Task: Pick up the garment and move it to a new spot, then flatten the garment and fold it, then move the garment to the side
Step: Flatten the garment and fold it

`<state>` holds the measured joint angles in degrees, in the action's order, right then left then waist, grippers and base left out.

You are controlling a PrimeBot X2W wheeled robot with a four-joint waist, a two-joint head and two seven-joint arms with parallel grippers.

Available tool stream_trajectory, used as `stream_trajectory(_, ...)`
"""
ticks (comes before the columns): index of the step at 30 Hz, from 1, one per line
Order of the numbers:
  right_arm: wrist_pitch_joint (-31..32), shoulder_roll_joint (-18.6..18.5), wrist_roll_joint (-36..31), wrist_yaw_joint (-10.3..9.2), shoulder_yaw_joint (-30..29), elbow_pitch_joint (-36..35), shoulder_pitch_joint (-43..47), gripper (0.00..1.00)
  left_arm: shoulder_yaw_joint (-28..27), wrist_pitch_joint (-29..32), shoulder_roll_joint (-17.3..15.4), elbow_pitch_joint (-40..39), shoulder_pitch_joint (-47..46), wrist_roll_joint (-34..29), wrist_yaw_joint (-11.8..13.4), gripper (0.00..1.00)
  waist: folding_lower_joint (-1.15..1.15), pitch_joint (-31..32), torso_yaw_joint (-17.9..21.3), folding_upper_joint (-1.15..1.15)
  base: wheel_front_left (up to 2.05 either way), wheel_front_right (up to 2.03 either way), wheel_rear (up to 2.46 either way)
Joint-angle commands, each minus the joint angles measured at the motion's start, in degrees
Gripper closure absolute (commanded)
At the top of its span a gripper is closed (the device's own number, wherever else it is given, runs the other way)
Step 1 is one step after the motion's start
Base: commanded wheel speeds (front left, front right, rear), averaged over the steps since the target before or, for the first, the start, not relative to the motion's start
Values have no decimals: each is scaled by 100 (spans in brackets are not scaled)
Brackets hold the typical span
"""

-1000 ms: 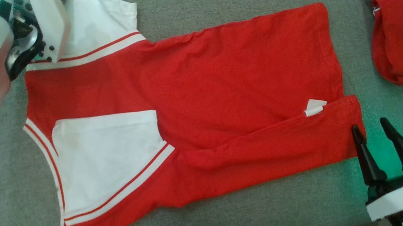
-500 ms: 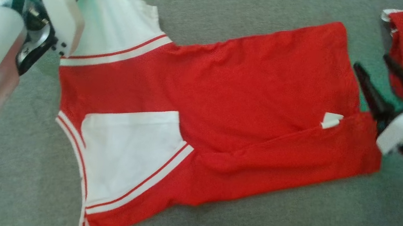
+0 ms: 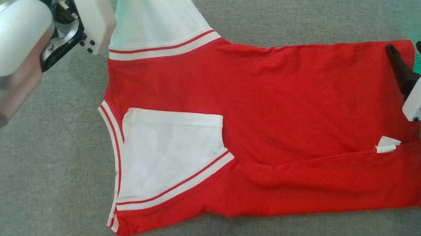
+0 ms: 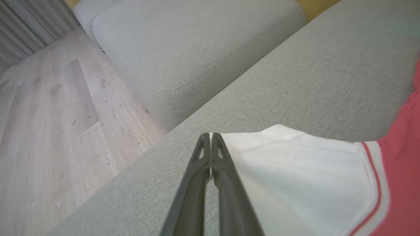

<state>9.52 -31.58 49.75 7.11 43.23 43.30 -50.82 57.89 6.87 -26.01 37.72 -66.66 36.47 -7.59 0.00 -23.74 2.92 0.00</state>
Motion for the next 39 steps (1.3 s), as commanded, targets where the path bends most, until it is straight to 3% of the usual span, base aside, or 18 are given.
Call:
stream_trajectory(1,-56,-78,63,37,47,-62,-38,0,-167,-47,-165,-128,-350,11,10,100,0,-16,-31,0,0,0,0)
stream_trajectory(2,-43,-71,104,37,121,-12,-70,5,-154,-58,-158,-128,-351,14,10,100,0,-18,-46,0,0,0,0)
stream_trajectory(3,-40,-68,151,37,188,26,-97,19,-140,-70,-155,-124,-352,18,10,100,0,-20,-58,0,0,0,0)
stream_trajectory(4,-48,-68,203,37,246,62,-120,53,-127,-82,-153,-114,-356,24,10,100,0,-23,-68,0,0,0,0)
stream_trajectory(6,-61,-86,281,37,391,97,-165,94,-103,-112,-147,-92,-374,29,10,100,0,-27,-87,0,0,0,0)
stream_trajectory(7,-124,-106,305,37,441,118,-197,100,-88,-127,-144,-78,-384,28,10,100,0,-28,-94,0,0,0,0)
stream_trajectory(12,-589,-153,371,37,644,199,-423,100,-29,-357,-201,25,-474,-108,21,100,0,-16,-85,0,0,0,0)
stream_trajectory(20,-1449,-225,587,37,741,368,-765,100,-195,-1459,-196,243,-786,-457,448,100,0,120,-40,0,0,0,0)
stream_trajectory(24,-1675,-372,867,37,788,298,-698,100,-268,-1770,-105,305,-740,-386,469,100,0,262,-90,0,0,0,0)
stream_trajectory(32,-1962,-788,1450,37,962,-46,37,100,-183,-1933,-201,-191,180,-137,489,100,0,654,-282,0,0,0,0)
stream_trajectory(39,-2219,-1099,1785,37,1108,-349,1012,100,-8,-1879,-648,-1224,1560,105,900,100,0,1127,-480,0,0,0,0)
